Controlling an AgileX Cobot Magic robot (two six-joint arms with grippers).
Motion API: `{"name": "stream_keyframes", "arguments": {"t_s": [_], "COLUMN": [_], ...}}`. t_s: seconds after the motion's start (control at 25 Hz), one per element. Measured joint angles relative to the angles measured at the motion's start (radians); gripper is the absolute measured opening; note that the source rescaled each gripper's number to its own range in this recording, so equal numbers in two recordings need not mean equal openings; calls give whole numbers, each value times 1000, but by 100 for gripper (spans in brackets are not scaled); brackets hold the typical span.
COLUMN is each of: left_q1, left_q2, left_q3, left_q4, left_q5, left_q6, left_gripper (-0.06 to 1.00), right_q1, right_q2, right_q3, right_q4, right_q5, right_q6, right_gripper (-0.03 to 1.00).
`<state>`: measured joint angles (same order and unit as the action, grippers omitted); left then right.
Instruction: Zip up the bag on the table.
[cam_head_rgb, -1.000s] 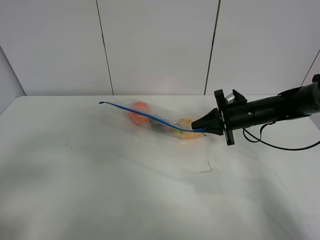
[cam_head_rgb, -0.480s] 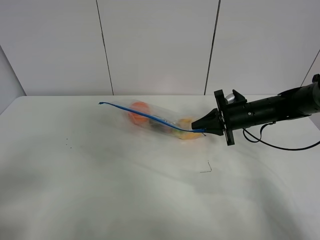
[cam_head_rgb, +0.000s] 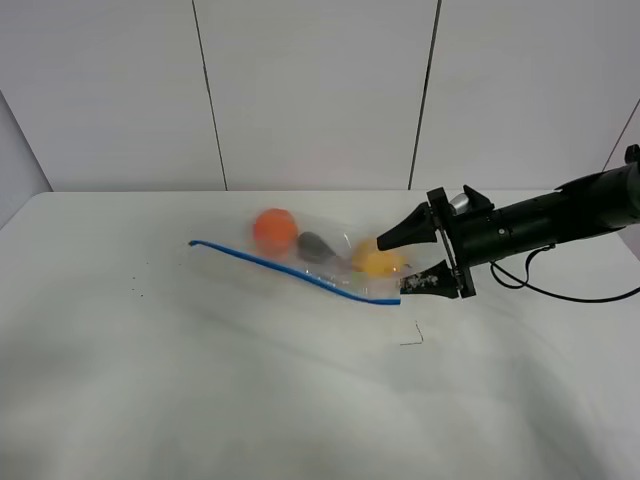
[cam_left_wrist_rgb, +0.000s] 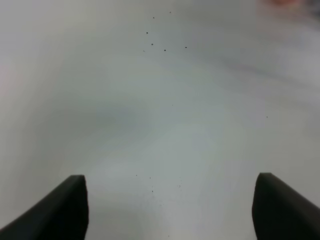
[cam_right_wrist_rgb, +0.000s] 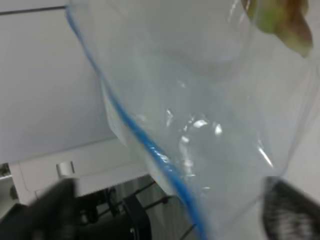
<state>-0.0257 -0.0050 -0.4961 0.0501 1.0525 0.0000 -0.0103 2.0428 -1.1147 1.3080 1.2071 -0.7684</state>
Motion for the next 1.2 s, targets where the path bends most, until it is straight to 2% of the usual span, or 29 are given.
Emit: {"name": "stream_keyframes", "arguments": {"t_s": [0.12,0.44,0.52,0.6,0.72,0.88,1.0,1.2], "left_q1": [0,0,0,0,0,0,0,0], "left_q2": [0,0,0,0,0,0,0,0], "left_q3": [0,0,0,0,0,0,0,0], "left_q4": [0,0,0,0,0,0,0,0], "left_q5": [0,0,0,0,0,0,0,0], "left_q6": [0,0,0,0,0,0,0,0], "left_gripper": [99,99,99,99,99,99,99,99], "right_q1": [0,0,0,0,0,0,0,0], "right_q2": [-24,-119,-137,-151,-174,-234,-329,-568], "right_q3": [-40,-361,-422,-452,-456,-405,-304,-47], "right_q4": [-109,-854,-994,-1078,-1145,-1159,-1162,-1173], "right_q5": [2,8,8,7,8,6,6,8], "right_q6": [62,512,579,619,652,659,660,660], "right_gripper": [96,100,100,100,100,100,100,100]}}
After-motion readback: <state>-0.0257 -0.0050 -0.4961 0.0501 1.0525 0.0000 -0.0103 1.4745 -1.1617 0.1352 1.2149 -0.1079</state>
